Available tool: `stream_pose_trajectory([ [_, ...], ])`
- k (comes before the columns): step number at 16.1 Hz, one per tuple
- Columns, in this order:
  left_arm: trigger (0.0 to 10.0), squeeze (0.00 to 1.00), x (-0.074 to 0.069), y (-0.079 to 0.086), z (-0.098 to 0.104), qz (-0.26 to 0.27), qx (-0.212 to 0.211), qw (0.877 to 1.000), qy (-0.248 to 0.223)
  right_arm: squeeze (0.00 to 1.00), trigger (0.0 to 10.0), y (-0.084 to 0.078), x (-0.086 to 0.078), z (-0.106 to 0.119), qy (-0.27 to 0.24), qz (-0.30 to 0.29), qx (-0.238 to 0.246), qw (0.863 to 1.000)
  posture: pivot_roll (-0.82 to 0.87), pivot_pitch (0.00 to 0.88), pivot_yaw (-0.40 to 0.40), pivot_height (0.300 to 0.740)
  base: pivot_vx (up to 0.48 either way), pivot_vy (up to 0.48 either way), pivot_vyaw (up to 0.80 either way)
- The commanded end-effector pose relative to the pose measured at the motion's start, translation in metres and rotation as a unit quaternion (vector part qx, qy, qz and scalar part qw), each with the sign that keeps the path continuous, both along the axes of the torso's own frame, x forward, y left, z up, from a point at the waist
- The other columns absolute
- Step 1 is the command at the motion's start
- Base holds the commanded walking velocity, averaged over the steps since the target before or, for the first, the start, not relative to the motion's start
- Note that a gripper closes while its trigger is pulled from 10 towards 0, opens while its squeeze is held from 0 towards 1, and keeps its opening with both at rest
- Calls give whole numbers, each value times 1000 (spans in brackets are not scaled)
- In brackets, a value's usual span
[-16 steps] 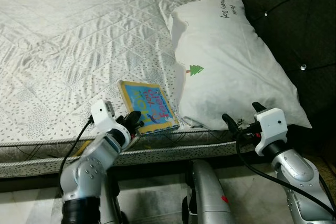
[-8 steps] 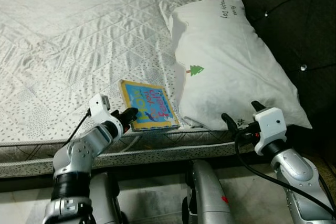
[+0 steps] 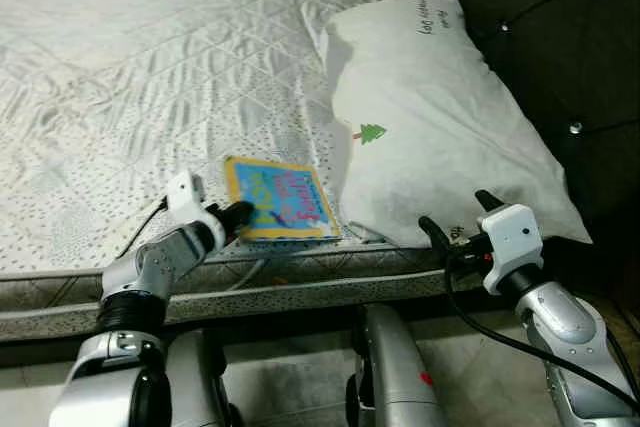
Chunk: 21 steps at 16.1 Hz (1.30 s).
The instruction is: Clean up the room
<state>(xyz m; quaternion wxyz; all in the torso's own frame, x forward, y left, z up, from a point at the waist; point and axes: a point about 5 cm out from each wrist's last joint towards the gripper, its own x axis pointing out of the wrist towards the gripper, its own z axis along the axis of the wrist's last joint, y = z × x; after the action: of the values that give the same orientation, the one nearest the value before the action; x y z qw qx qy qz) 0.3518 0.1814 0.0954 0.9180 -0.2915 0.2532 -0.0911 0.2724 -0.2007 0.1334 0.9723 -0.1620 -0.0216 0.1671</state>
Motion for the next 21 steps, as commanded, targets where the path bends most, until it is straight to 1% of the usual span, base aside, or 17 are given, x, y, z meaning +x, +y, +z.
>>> stream_pose_trajectory([
  [1, 10000, 1000, 0, 6, -5, 10, 31, 999, 11, 0, 10000, -2, -1, 4, -9, 2, -8, 1000, -252, 165, -59, 541, 0, 0, 0],
  [2, 10000, 1000, 1, 10, -6, 17, 45, 999, 12, 0, 10000, -2, -1, 4, -10, 2, -10, 1000, -257, 168, -64, 541, 0, 0, 0],
  [3, 10000, 1000, 2, 14, -6, 28, 47, 998, 8, 0, 10000, -2, -1, 4, -10, 3, -11, 1000, -257, 168, -64, 541, 0, 0, 0],
  [5, 10000, 1000, 4, 26, -6, 49, 67, 997, 6, 0, 10000, -2, -1, 4, -11, 4, -13, 1000, -256, 172, -60, 541, 0, 0, 0],
  [11, 10000, 1000, 5, 53, -5, 91, 103, 990, 2, 0, 10000, 1, -1, 3, -14, 4, -14, 1000, -252, 172, -55, 541, 0, 0, 0],
  [13, 10000, 1000, 7, 57, -2, 98, 116, 988, -4, 0, 10000, 0, -1, 3, -14, 3, -15, 1000, -252, 173, -53, 541, 0, 0, 0],
  [14, 10000, 1000, 8, 55, -2, 103, 122, 987, -8, 0, 10000, 0, -2, 2, -14, 2, -15, 1000, -248, 174, -48, 541, 0, 0, 0],
  [15, 10000, 1000, 7, 56, -4, 113, 126, 985, -7, 0, 10000, 0, -2, 2, -14, 2, -14, 1000, -248, 174, -48, 541, 0, 0, 0],
  [16, 10000, 1000, 5, 59, -8, 140, 134, 981, -4, 0, 10000, 1, -3, 2, -16, 3, -15, 1000, -254, 176, -48, 541, 0, 0, 0],
  [17, 10000, 1000, 4, 63, -10, 152, 144, 978, -2, 0, 10000, 2, -4, 2, -18, 6, -20, 1000, -265, 182, -50, 541, 0, 0, 0],
  [19, 10000, 1000, 2, 64, -12, 155, 142, 978, 0, 0, 10000, -3, -8, 3, -16, 3, -24, 1000, -271, 191, -54, 541, 0, 0, 0],
  [20, 10000, 816, 2, 63, -14, 152, 150, 977, 1, 0, 10000, -10, -12, 4, -12, -3, -31, 999, -280, 200, -58, 541, 0, 0, 0],
  [21, 10000, 0, 1, 62, -15, 154, 163, 975, -1, 0, 10000, -18, -16, 5, -10, -14, -39, 999, -293, 213, -64, 541, 0, 0, 0],
])
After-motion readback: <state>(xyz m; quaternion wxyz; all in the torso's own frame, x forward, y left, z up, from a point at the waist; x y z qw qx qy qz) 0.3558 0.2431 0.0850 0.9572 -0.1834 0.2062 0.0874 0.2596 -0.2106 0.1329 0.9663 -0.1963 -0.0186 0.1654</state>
